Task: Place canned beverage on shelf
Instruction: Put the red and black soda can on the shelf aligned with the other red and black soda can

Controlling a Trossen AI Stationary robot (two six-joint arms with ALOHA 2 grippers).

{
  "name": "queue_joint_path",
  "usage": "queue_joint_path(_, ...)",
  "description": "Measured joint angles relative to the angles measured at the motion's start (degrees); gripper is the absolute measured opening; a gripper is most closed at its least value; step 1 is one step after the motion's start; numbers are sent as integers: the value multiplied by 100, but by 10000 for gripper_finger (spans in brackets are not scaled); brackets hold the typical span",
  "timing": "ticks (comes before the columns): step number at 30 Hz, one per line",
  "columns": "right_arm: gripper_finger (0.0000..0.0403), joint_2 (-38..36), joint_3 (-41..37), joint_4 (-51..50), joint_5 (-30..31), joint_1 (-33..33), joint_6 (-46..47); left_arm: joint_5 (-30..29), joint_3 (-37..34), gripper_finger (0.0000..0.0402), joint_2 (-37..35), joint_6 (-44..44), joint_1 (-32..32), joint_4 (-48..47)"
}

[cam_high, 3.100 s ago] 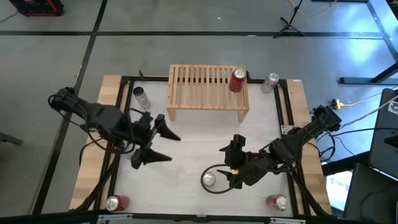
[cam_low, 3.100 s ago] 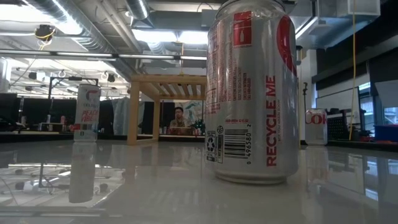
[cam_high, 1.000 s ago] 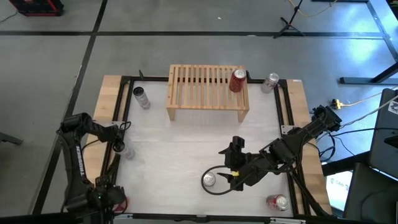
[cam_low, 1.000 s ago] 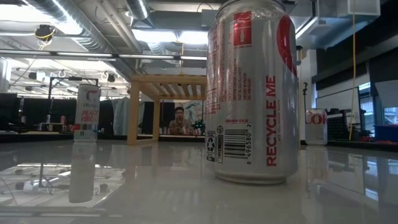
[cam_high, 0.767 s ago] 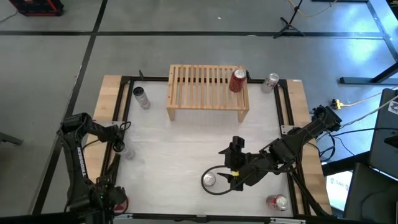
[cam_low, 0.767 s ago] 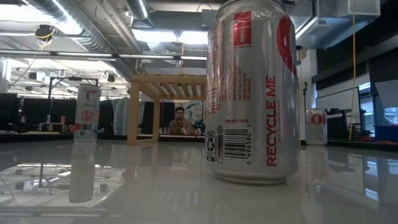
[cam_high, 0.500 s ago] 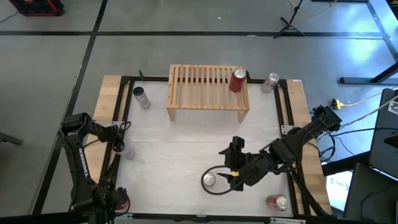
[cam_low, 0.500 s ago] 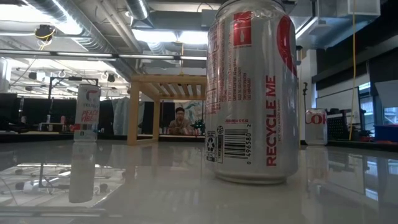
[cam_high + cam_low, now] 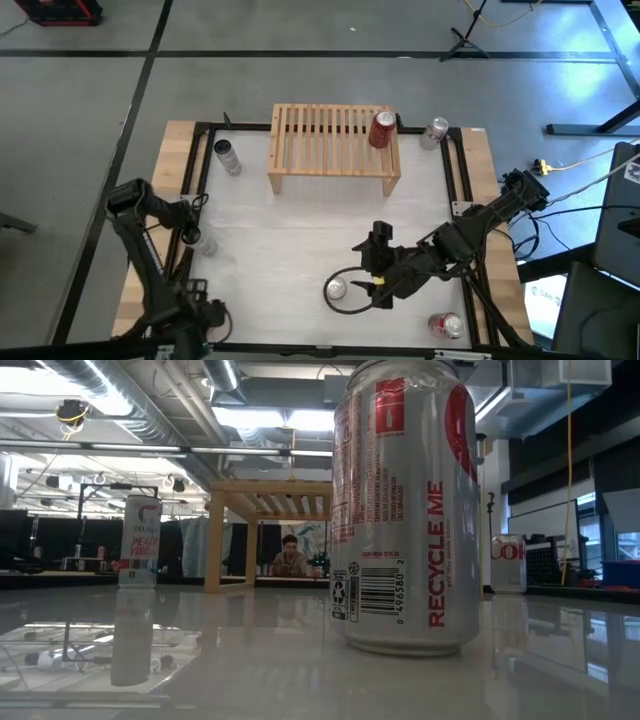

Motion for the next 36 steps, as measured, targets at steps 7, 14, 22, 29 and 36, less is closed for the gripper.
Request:
queue_joint_path(7,349,0,0,-28,270,313,117,-146,790,273,-4,2031,1232,-984)
queue_joint_path(14,349,0,0,-33,306,303,375,-591,1352,273,-10,4039,2827,-1601)
queue_joint_path(22,349,0,0,-34,304,305,572,-1142,1360,273,61,5616,4139,-1385)
queue_joint_path(29,349,39,0,-48,414,305,595,-1056,1360,273,578,6835,4360,-1315)
queue_joint_path(36,349,204,2,-42,459,214,593,-1058,1360,281,1040,7226,4367,-1188)
